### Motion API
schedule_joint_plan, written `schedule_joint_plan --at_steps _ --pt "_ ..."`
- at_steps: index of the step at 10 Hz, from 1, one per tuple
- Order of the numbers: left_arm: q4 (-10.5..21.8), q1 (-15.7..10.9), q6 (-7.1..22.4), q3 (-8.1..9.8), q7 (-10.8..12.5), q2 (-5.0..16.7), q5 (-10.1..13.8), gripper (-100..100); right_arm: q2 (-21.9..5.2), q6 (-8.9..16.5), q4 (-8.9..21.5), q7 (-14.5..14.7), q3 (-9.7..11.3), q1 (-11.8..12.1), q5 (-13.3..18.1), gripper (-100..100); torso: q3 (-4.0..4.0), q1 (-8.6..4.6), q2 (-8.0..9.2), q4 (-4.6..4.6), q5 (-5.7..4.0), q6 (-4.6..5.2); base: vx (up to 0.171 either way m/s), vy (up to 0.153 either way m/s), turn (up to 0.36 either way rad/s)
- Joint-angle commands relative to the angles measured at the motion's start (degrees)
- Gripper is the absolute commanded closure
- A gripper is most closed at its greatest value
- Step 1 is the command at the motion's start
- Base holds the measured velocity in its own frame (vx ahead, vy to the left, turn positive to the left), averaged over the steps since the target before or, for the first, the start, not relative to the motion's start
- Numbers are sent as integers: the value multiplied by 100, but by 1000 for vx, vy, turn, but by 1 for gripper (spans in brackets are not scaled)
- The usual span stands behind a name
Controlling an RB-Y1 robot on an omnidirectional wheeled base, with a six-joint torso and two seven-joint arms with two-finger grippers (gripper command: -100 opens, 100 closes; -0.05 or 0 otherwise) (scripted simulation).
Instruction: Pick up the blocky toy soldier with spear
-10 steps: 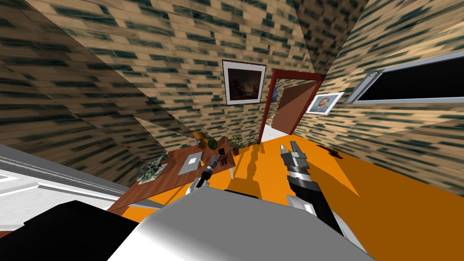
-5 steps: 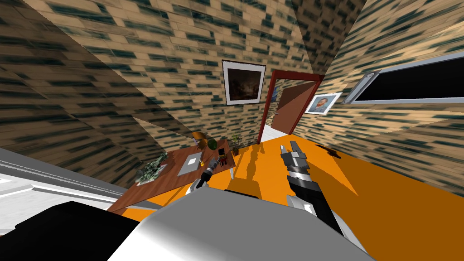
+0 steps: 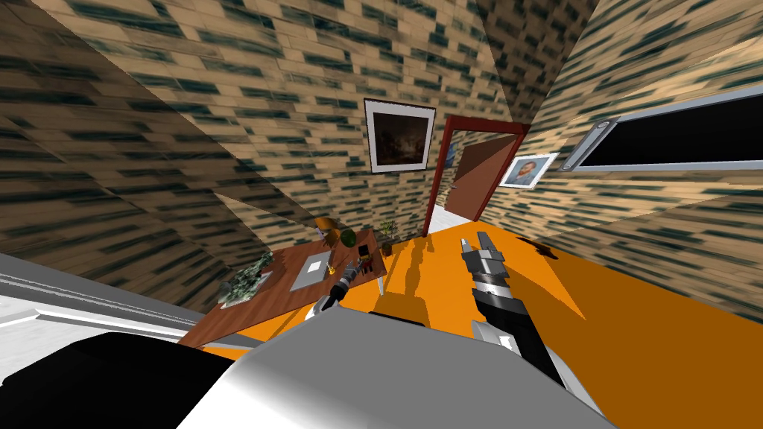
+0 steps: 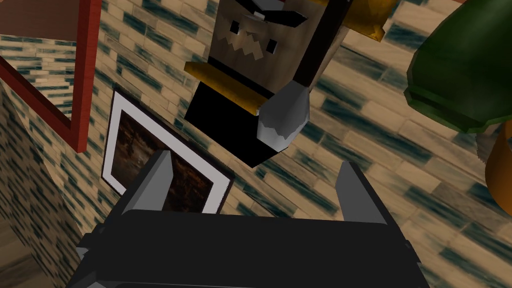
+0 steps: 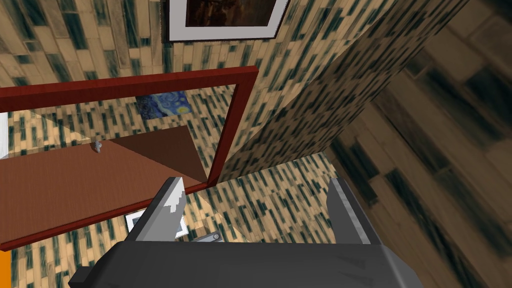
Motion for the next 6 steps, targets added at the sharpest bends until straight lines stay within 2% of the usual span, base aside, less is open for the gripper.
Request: schedule_joint_plan --at_steps 1,2,5,6 --pt "286 -75 -80 -21 -106 32 -30 -100 0 0 0 0 0 0 0 0 0 0 0 0 0 0 19 -4 -18" --pt "479 -154 -142 -37 -190 49 -54 -100 0 0 0 0 0 0 0 0 0 -1 0 0 0 0 27 -5 -26" --pt "734 -227 -202 -52 -266 66 -76 -100 0 0 0 0 0 0 0 0 -1 -1 -3 0 -1 1 24 -2 -13" --pt "927 -295 -258 -67 -332 82 -96 -100 0 0 0 0 0 0 0 0 -1 -1 -1 0 -1 0 24 -1 -20"
